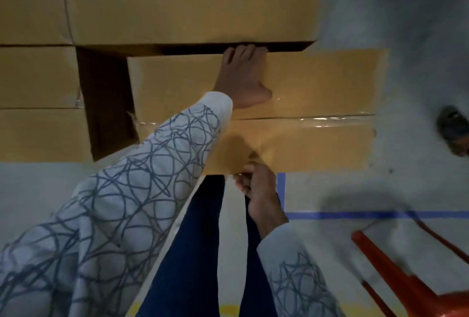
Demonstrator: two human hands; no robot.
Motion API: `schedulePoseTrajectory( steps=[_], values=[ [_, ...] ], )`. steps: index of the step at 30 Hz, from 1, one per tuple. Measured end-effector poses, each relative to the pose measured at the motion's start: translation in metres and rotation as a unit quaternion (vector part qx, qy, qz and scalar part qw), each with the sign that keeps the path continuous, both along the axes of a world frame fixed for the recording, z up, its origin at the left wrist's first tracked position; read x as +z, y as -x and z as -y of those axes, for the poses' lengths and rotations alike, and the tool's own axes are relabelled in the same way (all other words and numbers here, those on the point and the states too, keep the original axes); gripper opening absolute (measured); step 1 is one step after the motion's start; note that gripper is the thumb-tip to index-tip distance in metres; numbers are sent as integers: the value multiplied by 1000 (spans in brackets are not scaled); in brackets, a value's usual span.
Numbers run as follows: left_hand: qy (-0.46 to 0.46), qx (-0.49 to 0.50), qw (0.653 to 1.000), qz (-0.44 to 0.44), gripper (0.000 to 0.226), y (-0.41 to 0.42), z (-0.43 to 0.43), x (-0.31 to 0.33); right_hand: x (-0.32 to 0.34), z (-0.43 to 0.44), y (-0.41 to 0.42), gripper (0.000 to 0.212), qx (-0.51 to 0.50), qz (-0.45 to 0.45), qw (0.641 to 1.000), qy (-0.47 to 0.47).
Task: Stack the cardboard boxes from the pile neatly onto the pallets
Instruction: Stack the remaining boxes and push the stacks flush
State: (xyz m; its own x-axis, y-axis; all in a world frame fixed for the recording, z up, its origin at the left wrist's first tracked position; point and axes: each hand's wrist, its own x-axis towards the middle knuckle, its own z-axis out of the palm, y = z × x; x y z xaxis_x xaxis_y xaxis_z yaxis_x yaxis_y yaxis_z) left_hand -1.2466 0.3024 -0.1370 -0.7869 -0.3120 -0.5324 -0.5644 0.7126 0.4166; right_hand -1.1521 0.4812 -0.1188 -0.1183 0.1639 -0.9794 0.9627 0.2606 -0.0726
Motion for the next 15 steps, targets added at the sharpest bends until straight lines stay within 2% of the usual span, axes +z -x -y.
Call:
schedulePoseTrajectory(
  steps=[2, 5, 7, 9, 11, 12, 13, 15],
  values=[
    [8, 9, 1000, 4, 101, -10, 5, -15, -4, 2, 4, 31, 65, 30, 997, 24],
    [-11, 50, 998, -44, 97, -31, 6, -25, -1, -3, 8, 49, 207, 73, 974, 63],
    [-14, 150, 984, -99, 84, -51, -6, -22, 7, -9, 13, 42, 339, 93, 932, 87],
    [9, 304, 937, -172, 67, -78, -29, -16, 16, -6, 25, 35, 438, 36, 895, 81],
    [20, 477, 857, -196, 49, -108, -59, -9, 24, 8, 45, 38, 505, -91, 856, 63],
    [-3, 577, 797, -180, 44, -122, -75, -6, 26, 19, 58, 35, 523, -156, 836, 60],
    [-47, 686, 710, -152, 39, -132, -89, -1, 27, 33, 72, 31, 536, -215, 814, 64],
    [-171, 864, 466, -78, 25, -149, -112, 7, 20, 64, 99, 35, 579, -331, 740, 88]
  ],
)
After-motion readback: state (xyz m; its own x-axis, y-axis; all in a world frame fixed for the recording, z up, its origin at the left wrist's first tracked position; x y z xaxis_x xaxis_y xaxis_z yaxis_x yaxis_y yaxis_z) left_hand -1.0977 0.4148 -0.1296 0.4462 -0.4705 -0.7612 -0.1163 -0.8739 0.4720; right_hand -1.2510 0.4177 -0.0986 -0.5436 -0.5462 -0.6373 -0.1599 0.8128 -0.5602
